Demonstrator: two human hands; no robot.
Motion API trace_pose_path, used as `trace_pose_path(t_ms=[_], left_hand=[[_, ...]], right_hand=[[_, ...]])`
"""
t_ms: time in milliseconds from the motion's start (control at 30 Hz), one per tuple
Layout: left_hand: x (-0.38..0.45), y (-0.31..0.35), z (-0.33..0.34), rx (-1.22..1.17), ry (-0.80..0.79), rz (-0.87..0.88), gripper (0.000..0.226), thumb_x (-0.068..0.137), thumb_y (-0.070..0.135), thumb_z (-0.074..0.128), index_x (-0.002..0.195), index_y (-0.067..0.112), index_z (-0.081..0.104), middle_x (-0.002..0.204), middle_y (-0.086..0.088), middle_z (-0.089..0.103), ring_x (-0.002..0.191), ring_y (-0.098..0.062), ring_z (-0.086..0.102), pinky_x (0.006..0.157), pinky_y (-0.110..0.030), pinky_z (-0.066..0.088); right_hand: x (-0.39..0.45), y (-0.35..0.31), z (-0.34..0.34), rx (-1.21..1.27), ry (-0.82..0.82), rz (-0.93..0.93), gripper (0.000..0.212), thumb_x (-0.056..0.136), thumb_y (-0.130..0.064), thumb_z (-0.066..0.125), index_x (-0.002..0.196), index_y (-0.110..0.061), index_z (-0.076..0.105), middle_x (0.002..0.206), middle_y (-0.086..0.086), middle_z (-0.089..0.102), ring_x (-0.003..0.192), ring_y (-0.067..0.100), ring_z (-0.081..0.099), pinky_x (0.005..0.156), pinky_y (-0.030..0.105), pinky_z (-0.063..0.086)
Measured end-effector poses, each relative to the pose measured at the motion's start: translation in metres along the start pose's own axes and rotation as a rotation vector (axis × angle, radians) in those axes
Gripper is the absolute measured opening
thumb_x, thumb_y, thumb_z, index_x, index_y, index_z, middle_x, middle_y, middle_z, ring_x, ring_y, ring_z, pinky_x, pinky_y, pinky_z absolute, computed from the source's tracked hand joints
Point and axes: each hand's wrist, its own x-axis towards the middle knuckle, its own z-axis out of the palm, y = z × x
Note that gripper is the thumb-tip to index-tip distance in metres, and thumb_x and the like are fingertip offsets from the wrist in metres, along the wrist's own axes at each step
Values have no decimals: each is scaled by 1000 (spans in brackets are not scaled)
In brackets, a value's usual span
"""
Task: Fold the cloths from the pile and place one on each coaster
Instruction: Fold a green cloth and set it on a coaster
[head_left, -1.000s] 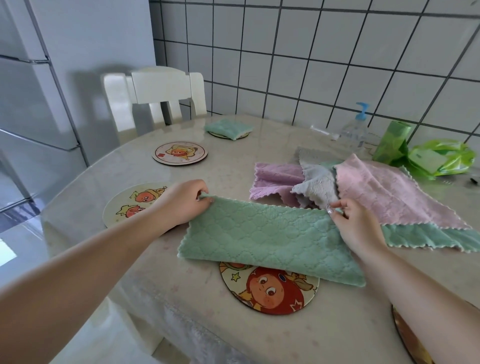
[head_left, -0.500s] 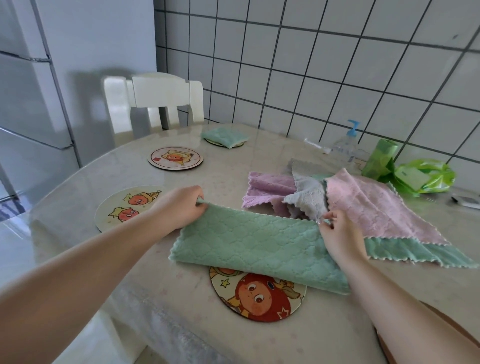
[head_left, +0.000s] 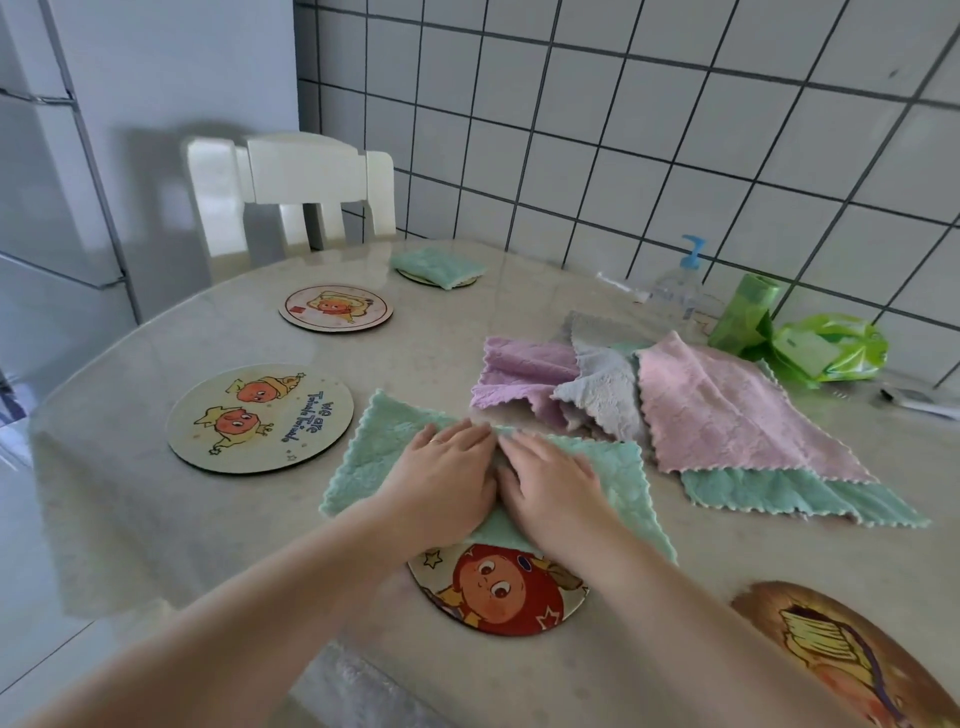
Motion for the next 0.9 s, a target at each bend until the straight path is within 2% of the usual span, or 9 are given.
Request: trace_pose_path(t_ms=[167, 267, 400, 500, 567, 633, 733, 833, 900], left_hand=[[-7, -14, 0, 40, -29, -72, 65, 93, 56, 21, 149, 23, 12, 157, 4, 8, 145, -16, 2, 118, -40, 0], [-13, -26, -5, 76, -84, -122, 76, 87, 69, 17, 149, 26, 6, 157, 5, 1, 145, -17, -3, 118, -40, -2], [-30, -46, -14, 47, -113, -184, 83, 84, 72, 19, 149, 24, 1, 157, 6, -4, 144, -14, -9, 118, -36, -3], [-43, -51, -20, 43, -73, -186, 80, 86, 68, 23, 149, 22, 6, 157, 5, 1, 144, -12, -5, 117, -35, -2], [-52, -44, -24, 28, 24, -75, 68, 90, 60, 34, 147, 25, 21, 155, 8, 17, 143, -9, 8, 117, -31, 2], [-59, -26, -29, -107, 90, 92, 52, 90, 51, 45, 138, 30, 40, 144, 14, 40, 133, 0, 29, 110, -17, 17], [-62, 2, -30, -257, 46, 235, 35, 89, 38, 55, 123, 29, 58, 118, 15, 58, 111, 2, 45, 95, -16, 35], [-57, 13, -20, -226, 55, 253, 31, 88, 31, 58, 118, 27, 62, 114, 9, 59, 107, -6, 48, 92, -15, 32], [-57, 13, -16, -219, 88, 231, 27, 89, 28, 56, 115, 29, 64, 112, 11, 59, 106, -7, 49, 87, -13, 30]], right_hand=[[-14, 19, 7, -52, -19, 27, 63, 92, -61, 17, 148, -32, 16, 158, -5, 11, 145, 11, 7, 118, 36, 5], [-24, 37, 3, -84, -66, 69, 87, 73, -77, -2, 148, -35, 7, 158, -6, 1, 145, 11, -2, 119, 37, 2], [-40, 56, -7, -112, -150, 169, 83, 74, -74, -1, 148, -36, -4, 157, -7, -13, 144, 11, -12, 118, 39, -2], [-43, 59, -14, -177, -205, 218, 82, 77, -74, 2, 148, -33, -4, 157, -5, -12, 144, 14, -11, 118, 44, -2], [-39, 54, -19, -217, -118, 170, 74, 87, -67, 17, 149, -29, 9, 158, -4, 1, 145, 14, 1, 118, 44, 5], [-30, 42, -21, -129, 18, 60, 61, 93, -53, 34, 146, -24, 27, 154, -6, 22, 140, 11, 22, 115, 36, 20], [-7, 21, -16, 88, 105, -51, 43, 95, -34, 43, 135, -20, 47, 141, -7, 44, 126, 9, 43, 103, 29, 36], [19, 12, -9, 156, 78, -14, 37, 95, -26, 44, 130, -19, 53, 141, -4, 46, 118, 13, 50, 99, 32, 42], [34, 13, -12, 128, 31, 23, 36, 93, -24, 49, 128, -19, 55, 149, 1, 37, 103, 15, 59, 89, 32, 46]])
